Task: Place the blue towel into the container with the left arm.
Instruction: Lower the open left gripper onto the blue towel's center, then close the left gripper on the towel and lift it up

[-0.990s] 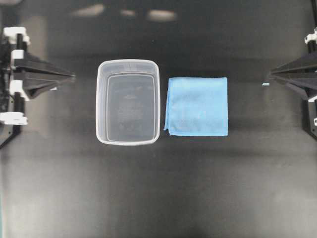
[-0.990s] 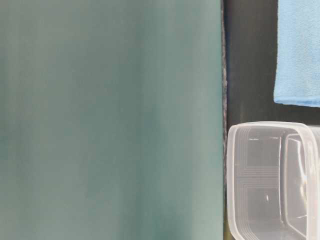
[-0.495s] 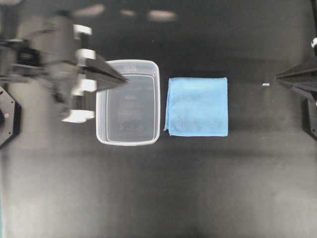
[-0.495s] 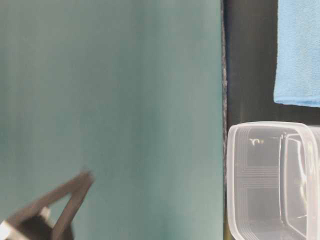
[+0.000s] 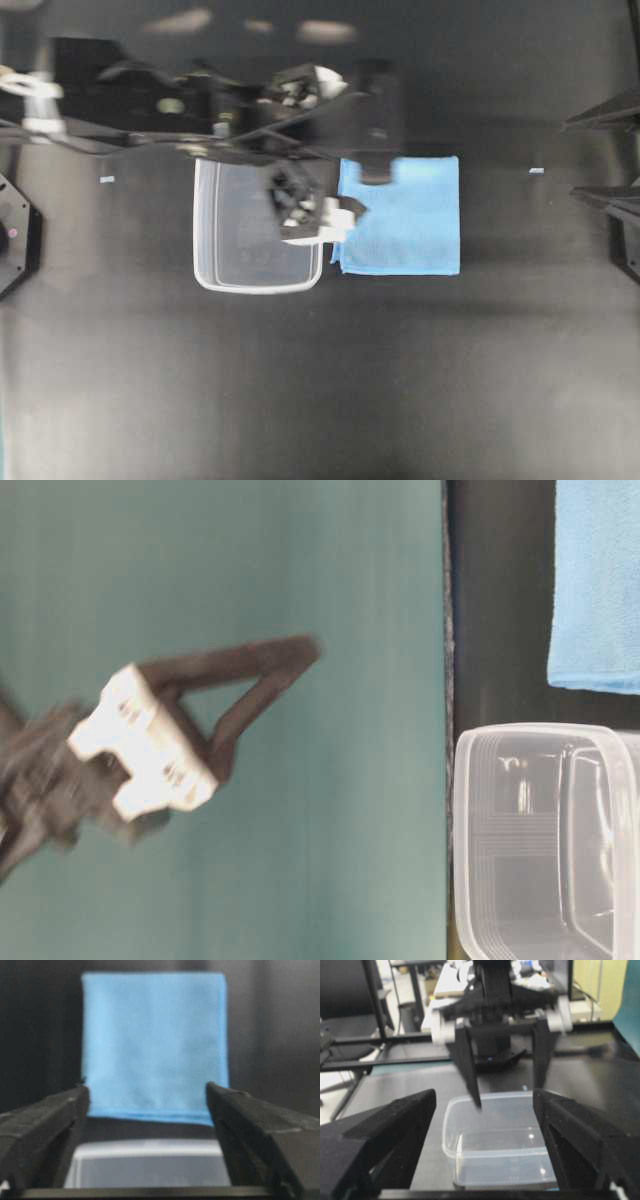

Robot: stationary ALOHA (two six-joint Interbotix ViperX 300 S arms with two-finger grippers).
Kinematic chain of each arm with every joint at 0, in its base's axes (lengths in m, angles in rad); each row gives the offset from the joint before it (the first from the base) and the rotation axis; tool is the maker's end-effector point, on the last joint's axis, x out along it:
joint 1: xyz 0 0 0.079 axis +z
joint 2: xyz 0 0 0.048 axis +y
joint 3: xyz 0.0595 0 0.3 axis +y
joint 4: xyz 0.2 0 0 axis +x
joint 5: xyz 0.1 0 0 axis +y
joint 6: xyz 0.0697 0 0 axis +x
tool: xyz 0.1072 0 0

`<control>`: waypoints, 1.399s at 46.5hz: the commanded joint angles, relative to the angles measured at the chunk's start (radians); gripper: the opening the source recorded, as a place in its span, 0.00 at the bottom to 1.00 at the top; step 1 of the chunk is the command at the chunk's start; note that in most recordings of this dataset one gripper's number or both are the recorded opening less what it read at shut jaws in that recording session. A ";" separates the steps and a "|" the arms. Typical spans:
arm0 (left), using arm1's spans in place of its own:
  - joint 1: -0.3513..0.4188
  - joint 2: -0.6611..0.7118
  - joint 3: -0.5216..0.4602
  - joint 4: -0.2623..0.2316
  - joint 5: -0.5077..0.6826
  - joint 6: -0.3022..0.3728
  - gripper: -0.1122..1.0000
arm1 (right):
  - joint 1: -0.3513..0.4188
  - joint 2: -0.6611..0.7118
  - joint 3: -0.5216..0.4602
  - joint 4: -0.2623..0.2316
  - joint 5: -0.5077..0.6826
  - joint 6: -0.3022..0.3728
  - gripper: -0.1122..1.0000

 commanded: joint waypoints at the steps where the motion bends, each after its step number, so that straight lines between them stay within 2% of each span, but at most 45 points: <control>1: 0.005 0.091 -0.087 0.003 0.038 0.009 0.90 | -0.002 -0.021 -0.009 0.003 0.000 0.002 0.78; 10: 0.009 0.239 -0.179 0.005 0.055 0.012 0.89 | -0.002 -0.092 -0.015 0.003 0.002 -0.005 0.78; 17: 0.008 0.324 -0.210 0.003 0.055 0.012 0.89 | -0.002 -0.123 -0.015 0.003 0.014 -0.006 0.78; 33: -0.008 0.440 -0.224 0.003 0.032 0.006 0.89 | -0.002 -0.129 -0.017 0.003 0.055 0.002 0.78; 43: -0.017 0.460 -0.222 0.003 0.034 0.000 0.86 | -0.002 -0.129 -0.015 0.003 0.055 0.002 0.78; 45: -0.018 0.460 -0.221 0.005 0.034 0.000 0.82 | 0.000 -0.127 -0.015 0.003 0.055 0.000 0.78; 48: -0.021 0.459 -0.218 0.003 0.034 0.000 0.71 | -0.002 -0.127 -0.015 0.003 0.057 -0.002 0.78; 55: -0.032 0.456 -0.230 0.003 0.038 0.009 0.32 | 0.000 -0.129 -0.015 0.003 0.057 -0.002 0.78; 58: -0.032 0.446 -0.239 0.005 0.043 0.009 0.19 | -0.002 -0.129 -0.015 0.003 0.057 -0.002 0.78; 60: -0.031 0.433 -0.249 0.005 0.048 0.011 0.15 | 0.000 -0.129 -0.015 0.003 0.057 -0.002 0.78; 65: -0.025 0.379 -0.273 0.005 0.077 0.011 0.15 | -0.002 -0.129 -0.015 0.003 0.057 -0.005 0.78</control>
